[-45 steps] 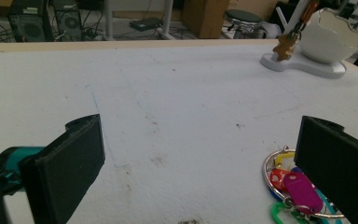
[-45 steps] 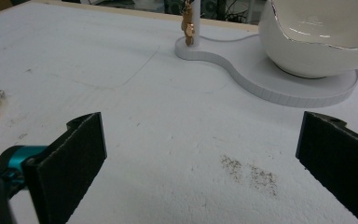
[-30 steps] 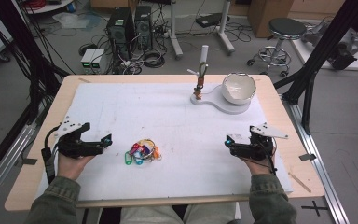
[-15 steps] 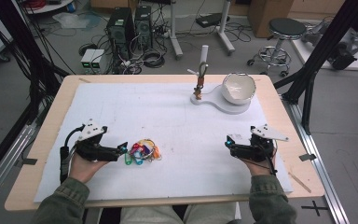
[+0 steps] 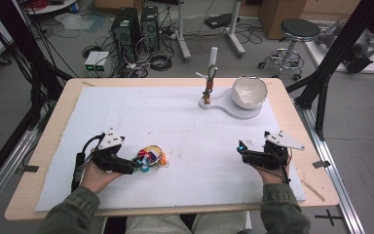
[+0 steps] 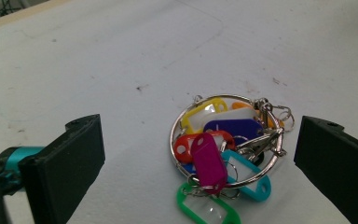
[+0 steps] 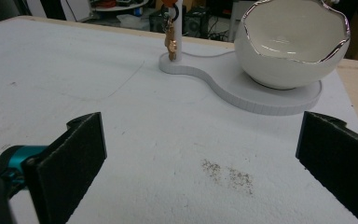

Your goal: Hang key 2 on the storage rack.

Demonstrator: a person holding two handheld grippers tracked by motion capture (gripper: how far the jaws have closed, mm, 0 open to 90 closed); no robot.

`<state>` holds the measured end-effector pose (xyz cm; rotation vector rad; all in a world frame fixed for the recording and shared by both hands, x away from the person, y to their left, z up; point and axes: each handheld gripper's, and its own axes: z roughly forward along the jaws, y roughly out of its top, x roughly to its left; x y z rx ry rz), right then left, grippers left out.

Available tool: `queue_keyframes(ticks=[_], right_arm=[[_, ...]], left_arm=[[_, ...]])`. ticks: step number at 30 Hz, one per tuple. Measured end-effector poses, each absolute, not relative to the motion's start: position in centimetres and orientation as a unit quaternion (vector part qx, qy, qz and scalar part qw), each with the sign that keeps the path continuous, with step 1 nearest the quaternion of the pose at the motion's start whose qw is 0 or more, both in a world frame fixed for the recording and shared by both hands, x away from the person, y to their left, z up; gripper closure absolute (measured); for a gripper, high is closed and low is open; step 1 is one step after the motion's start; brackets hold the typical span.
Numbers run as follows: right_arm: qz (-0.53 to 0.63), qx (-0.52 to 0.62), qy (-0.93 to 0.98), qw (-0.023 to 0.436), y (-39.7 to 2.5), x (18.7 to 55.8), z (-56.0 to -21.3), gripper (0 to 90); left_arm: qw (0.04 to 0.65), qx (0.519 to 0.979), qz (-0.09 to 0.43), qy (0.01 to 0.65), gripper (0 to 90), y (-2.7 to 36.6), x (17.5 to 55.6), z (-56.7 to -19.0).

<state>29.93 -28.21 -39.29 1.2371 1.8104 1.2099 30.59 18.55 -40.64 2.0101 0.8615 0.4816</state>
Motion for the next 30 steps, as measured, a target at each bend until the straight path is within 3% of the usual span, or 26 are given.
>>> queue_keyframes(ticks=[22, 24, 30], right_arm=[[0.458, 0.469, 0.687, 0.314, -28.3, 29.9, -39.5, 0.8], [0.458, 0.469, 0.687, 0.313, -28.3, 29.8, -39.5, 0.8], [0.459, 0.472, 0.685, 0.312, -28.4, 29.8, -39.4, 0.8]], left_arm=[[0.406, 0.842, 0.162, 0.315, 2.4, 16.3, 30.8, -41.5], [0.410, 0.845, 0.160, 0.305, 7.3, 16.1, 30.8, -41.5], [0.408, 0.847, 0.158, 0.303, 8.3, 15.7, 30.8, -41.6]])
